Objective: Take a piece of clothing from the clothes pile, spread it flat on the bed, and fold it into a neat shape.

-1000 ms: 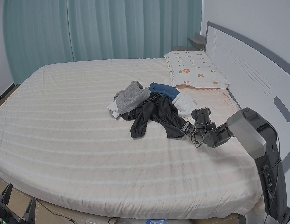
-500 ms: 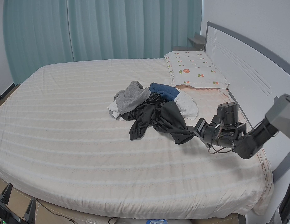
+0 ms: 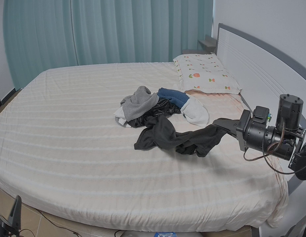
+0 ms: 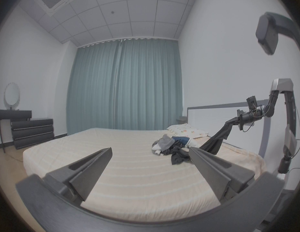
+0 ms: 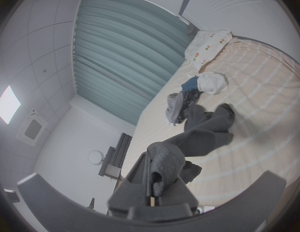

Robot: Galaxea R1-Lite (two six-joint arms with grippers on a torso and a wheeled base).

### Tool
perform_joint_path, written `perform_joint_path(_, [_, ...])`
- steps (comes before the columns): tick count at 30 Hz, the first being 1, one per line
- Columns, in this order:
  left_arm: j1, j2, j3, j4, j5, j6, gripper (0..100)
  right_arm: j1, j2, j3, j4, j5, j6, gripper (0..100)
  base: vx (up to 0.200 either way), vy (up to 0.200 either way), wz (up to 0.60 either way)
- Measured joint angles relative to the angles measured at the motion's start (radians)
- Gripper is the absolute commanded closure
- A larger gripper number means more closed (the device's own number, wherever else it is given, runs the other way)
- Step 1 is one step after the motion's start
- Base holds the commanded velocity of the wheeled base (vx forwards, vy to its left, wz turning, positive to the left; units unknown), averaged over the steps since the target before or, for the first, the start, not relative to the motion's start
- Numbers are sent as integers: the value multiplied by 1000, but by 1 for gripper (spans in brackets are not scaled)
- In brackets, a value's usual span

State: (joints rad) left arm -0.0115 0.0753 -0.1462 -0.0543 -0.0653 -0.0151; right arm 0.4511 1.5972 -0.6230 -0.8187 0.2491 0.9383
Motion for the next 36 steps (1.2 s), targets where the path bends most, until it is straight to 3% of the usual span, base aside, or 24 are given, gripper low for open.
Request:
perform_joint_path(11, [-29,419,-161,-38,-154,47,0,22,-134,21,-7,47,1,100,0,0,0])
perform_joint_path(20, [-160,857,-189,-186,-199,60,0,42,-191,29,-5,60,1,100,0,0,0])
perform_joint_path(25, [-260,1104,-196,-349,-173,50,0,50,-209,34,-3,62,0,100,0,0,0])
perform_joint_path(36, [-456,1612,-275,-648,-30,-13,0,59,-234,43,3,59,0,100,0,0,0])
